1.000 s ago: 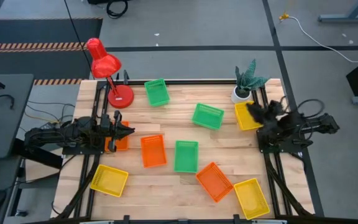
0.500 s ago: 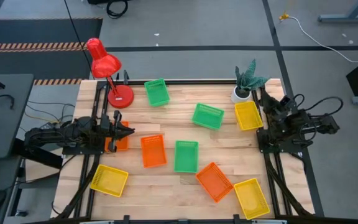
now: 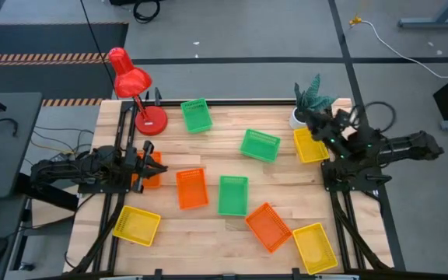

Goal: Stack baskets by color
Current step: Move the top right yellow bin to the top center of the table

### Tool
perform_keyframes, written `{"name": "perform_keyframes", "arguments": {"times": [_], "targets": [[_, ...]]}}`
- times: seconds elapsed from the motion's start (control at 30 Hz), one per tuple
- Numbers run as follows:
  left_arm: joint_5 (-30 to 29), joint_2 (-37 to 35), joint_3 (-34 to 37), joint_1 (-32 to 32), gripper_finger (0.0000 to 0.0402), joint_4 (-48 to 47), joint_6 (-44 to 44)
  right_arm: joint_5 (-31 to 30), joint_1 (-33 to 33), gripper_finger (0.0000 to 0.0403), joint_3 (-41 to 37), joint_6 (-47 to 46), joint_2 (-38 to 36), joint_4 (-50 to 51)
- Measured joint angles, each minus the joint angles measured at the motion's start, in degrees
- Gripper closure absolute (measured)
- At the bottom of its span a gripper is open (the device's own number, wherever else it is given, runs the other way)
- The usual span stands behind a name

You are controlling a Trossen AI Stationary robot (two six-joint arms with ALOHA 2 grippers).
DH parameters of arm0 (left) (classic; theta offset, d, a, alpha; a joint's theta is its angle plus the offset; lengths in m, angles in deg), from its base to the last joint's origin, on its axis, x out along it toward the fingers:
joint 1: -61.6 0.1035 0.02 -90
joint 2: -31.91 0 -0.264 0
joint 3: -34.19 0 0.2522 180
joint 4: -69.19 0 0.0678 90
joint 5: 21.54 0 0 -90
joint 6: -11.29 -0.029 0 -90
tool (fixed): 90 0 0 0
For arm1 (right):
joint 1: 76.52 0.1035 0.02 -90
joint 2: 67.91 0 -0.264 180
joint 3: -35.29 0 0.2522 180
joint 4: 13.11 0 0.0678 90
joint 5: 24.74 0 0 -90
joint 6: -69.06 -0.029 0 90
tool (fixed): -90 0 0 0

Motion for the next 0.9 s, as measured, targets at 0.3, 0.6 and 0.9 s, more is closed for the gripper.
{"name": "perform_keyframes", "arguments": {"times": [0.3, 0.6, 0.9], "targets": [[-0.3, 0.0, 0.0, 0.0, 0.0371, -0.2, 4.8, 19.2, -6.0, 0.0396, 26.2, -8.4, 12.0, 48.6], [-0.3, 0.0, 0.0, 0.0, 0.0374, -0.2, 14.4, 51.4, -12.7, 0.0354, 48.3, 10.8, 32.8, 90.9], [-0.3, 0.0, 0.0, 0.0, 0.0369, 0.5, 17.0, 50.5, -15.8, 0.0281, 49.1, 42.4, 50.7, 114.0]]}}
